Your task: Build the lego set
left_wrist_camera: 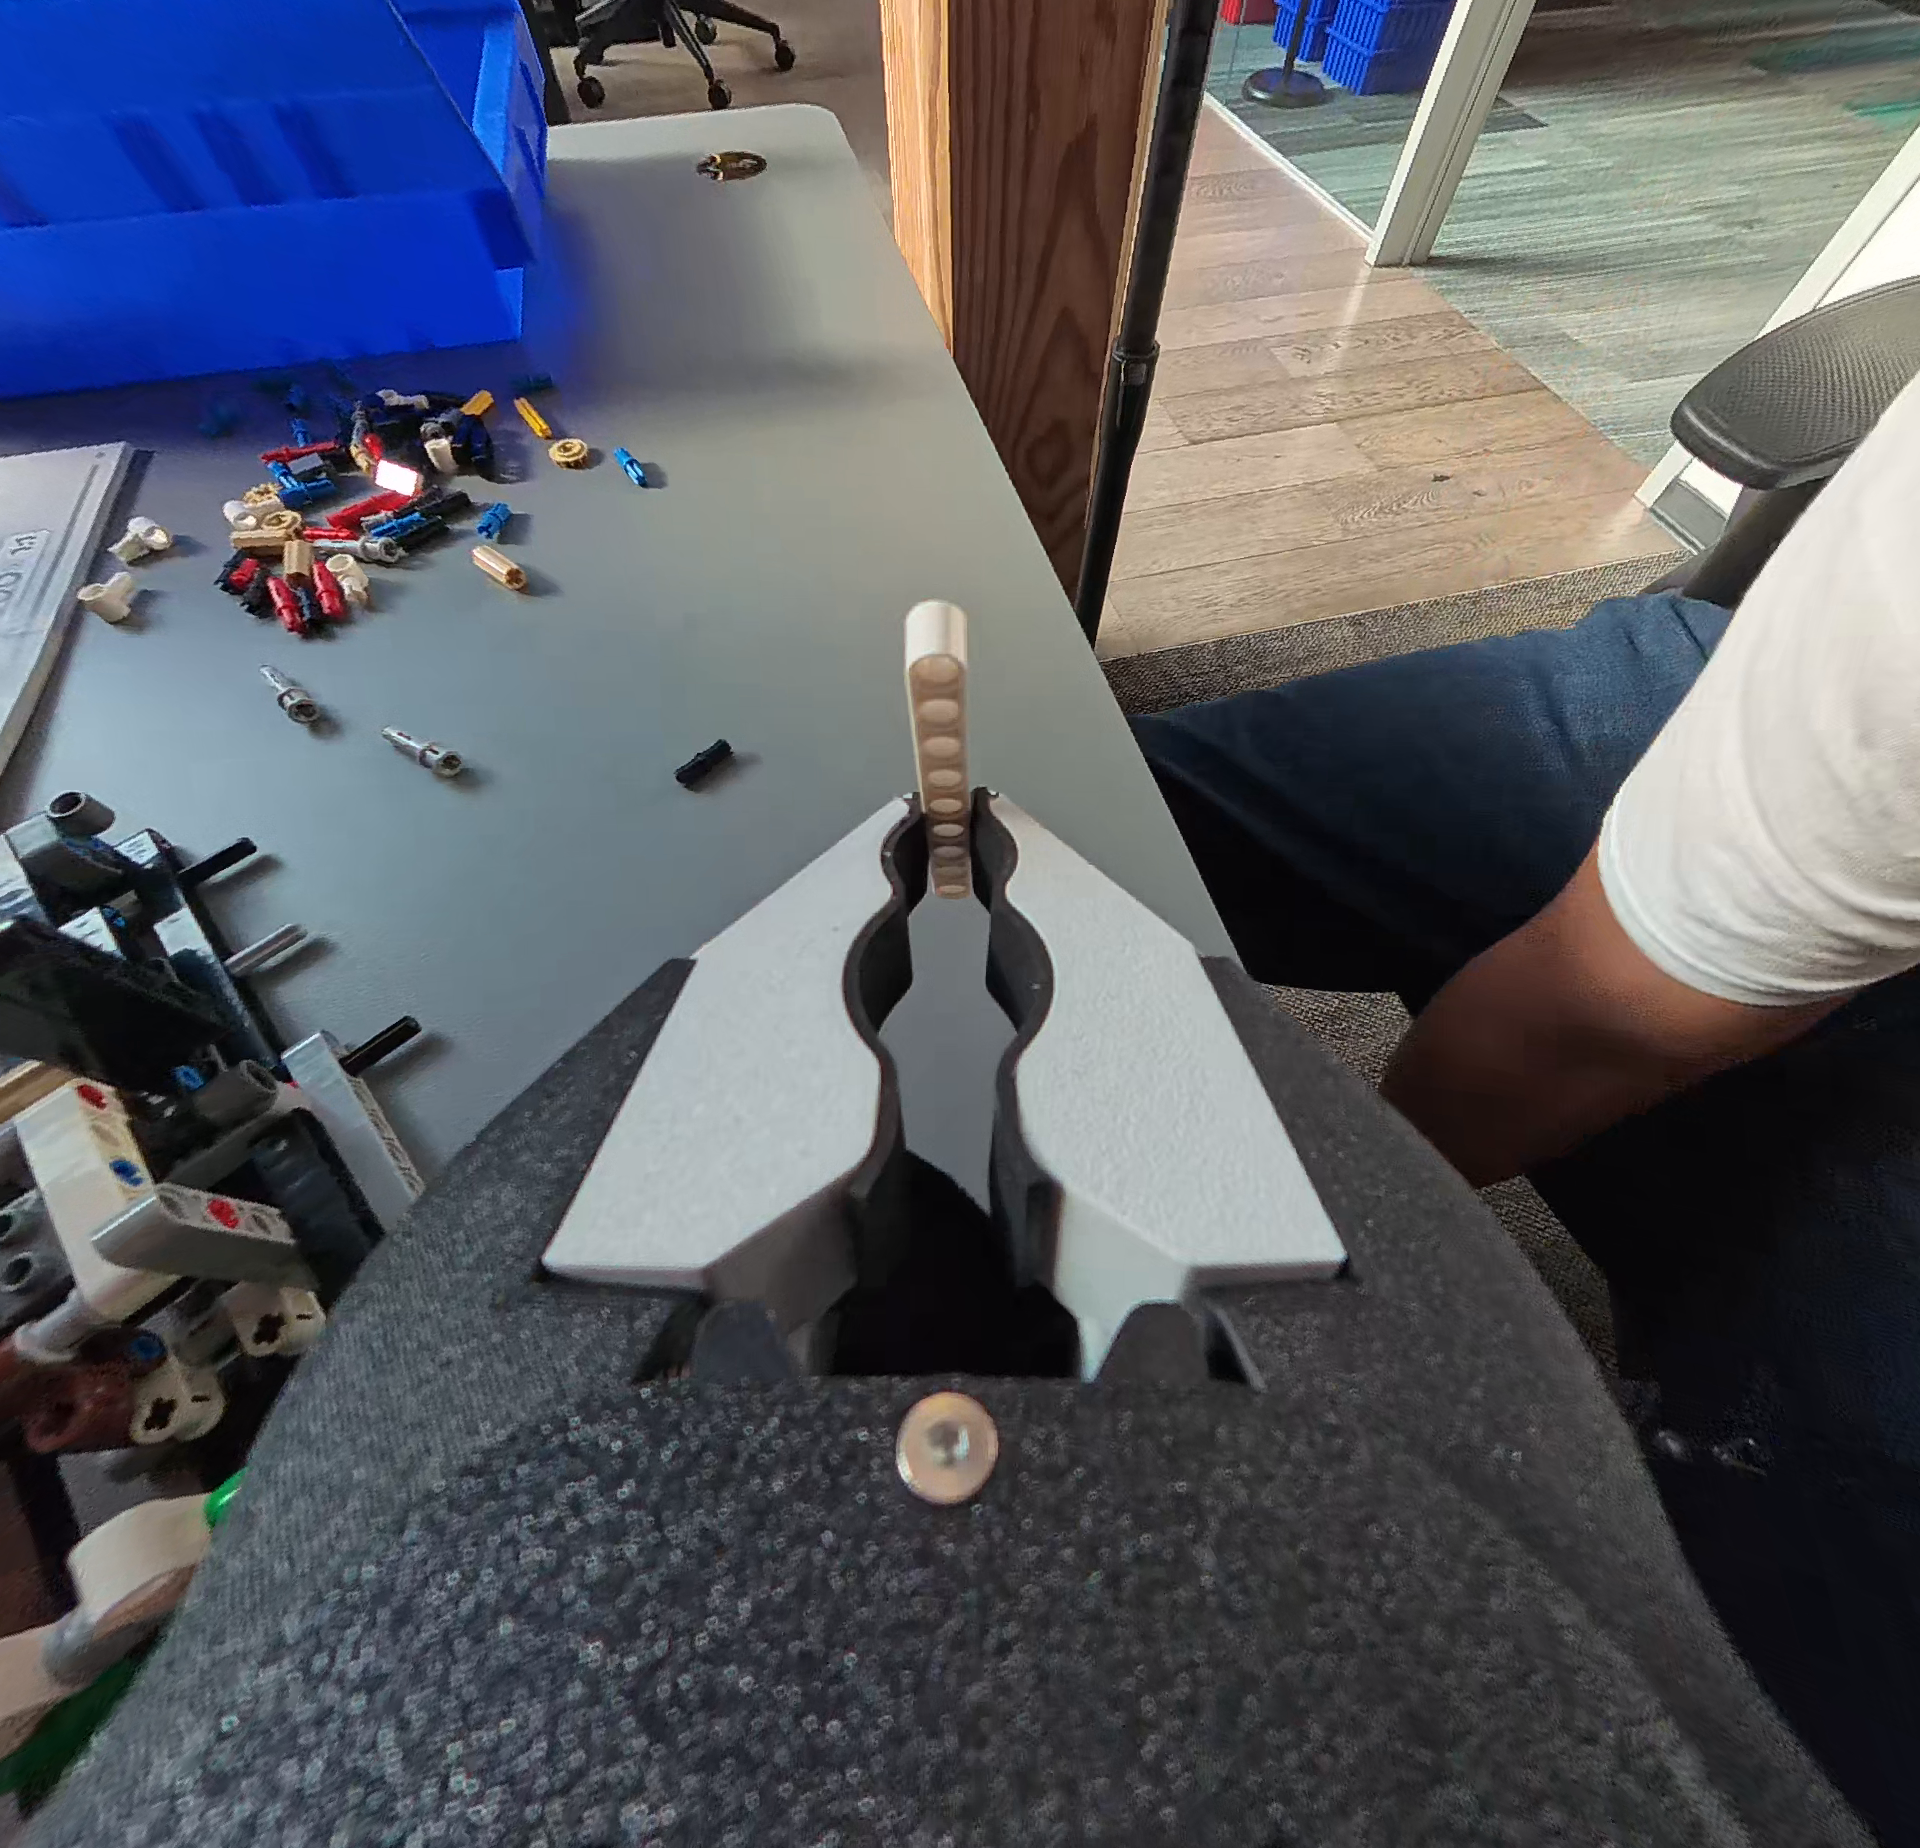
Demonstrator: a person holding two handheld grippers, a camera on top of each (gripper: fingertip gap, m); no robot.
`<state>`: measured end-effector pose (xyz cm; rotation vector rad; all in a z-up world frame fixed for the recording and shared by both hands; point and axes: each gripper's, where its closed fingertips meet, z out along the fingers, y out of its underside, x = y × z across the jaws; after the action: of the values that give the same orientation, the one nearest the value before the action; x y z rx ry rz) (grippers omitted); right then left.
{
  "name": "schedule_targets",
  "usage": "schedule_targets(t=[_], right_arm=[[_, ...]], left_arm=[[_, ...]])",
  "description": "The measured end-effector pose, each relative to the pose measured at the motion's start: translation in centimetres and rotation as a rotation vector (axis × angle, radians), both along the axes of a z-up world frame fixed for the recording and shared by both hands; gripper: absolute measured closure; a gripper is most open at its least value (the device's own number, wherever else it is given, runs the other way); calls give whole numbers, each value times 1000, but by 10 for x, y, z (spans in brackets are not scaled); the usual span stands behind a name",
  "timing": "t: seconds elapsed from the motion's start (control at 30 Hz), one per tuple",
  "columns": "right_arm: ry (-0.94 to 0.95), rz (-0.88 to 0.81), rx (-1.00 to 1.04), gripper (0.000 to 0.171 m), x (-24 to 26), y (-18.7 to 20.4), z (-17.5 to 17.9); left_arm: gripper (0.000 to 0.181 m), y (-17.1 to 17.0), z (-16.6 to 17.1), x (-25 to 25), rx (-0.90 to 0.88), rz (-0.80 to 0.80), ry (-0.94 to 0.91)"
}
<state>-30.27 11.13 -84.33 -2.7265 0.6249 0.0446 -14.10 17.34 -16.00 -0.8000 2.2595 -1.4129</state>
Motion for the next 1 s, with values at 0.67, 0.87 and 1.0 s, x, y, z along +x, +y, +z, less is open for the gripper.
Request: schedule_targets(t=[0.67,0.87,1.0], right_arm=[[-177,-267,78,161,111,-7,-99],[-192,-208,116,162,111,-6,-99],[-229,-81,86,168,109,-2,-99]], left_arm=[[176,-3,-4,-2,17,-21,24],[176,-2,-3,-1,8,-22,29],[176,-3,-5,-2,20,-24,27]])
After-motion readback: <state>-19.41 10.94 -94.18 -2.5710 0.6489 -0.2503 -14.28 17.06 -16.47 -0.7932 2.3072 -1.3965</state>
